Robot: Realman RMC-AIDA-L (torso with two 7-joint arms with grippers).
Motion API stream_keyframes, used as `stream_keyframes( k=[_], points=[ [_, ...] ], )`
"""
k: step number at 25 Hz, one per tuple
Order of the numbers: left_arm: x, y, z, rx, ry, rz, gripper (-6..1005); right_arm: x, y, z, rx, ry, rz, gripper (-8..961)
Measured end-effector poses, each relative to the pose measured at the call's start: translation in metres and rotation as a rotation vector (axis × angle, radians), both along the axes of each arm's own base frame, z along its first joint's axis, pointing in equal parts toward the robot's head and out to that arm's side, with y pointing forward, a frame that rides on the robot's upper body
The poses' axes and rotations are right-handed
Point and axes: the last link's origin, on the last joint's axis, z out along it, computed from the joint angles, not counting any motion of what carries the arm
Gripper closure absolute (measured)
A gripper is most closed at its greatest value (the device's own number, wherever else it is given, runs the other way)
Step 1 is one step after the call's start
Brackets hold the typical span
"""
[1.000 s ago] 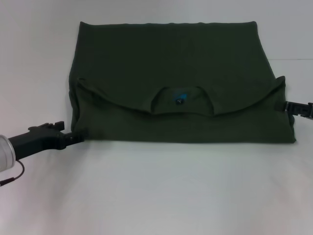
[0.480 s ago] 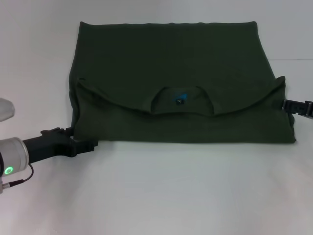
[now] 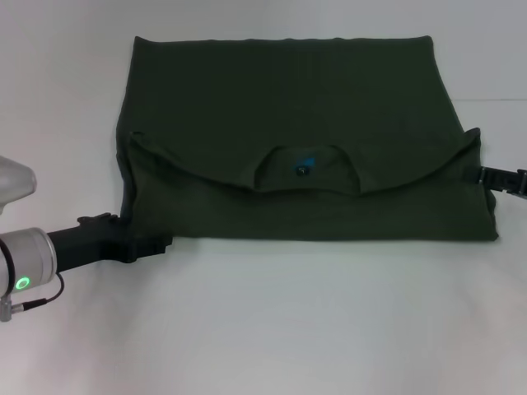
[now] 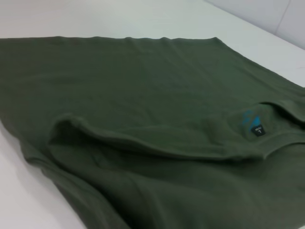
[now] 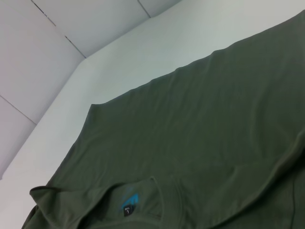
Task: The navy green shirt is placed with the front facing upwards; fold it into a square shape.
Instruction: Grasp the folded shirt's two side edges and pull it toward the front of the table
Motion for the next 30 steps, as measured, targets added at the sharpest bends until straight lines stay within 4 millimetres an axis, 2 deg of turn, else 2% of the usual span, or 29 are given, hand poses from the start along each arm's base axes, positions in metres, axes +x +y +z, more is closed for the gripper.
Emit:
stream_keyframes(
  k=[3,6,17,21,30],
  points=[
    [-0.001,0.001,0.001,0.001,0.011,0.009,110,0.001,-0.001,0.001,0.002,0.0,-0.003,218],
    [-0.003,0.006,0.004,0.013,0.024,0.042,165,0.002,-0.002,0.001,0.005,0.002,-0.008,219],
    [-0.001,0.009,0.005,0.003,0.045,0.049,614,0.005,-0.004,0.005,0.007,0.002,-0.012,237],
    [-0.001,0.009,0.005,0.0,0.047,0.048,848,0.007,-0.006,0.006,-0.002,-0.003,-0.011,247],
    [0.0,0.008,0.01,-0.003,0.039,0.051,960,0.015,-0.009,0.013,-0.036,-0.03,-0.042,269]
  ],
)
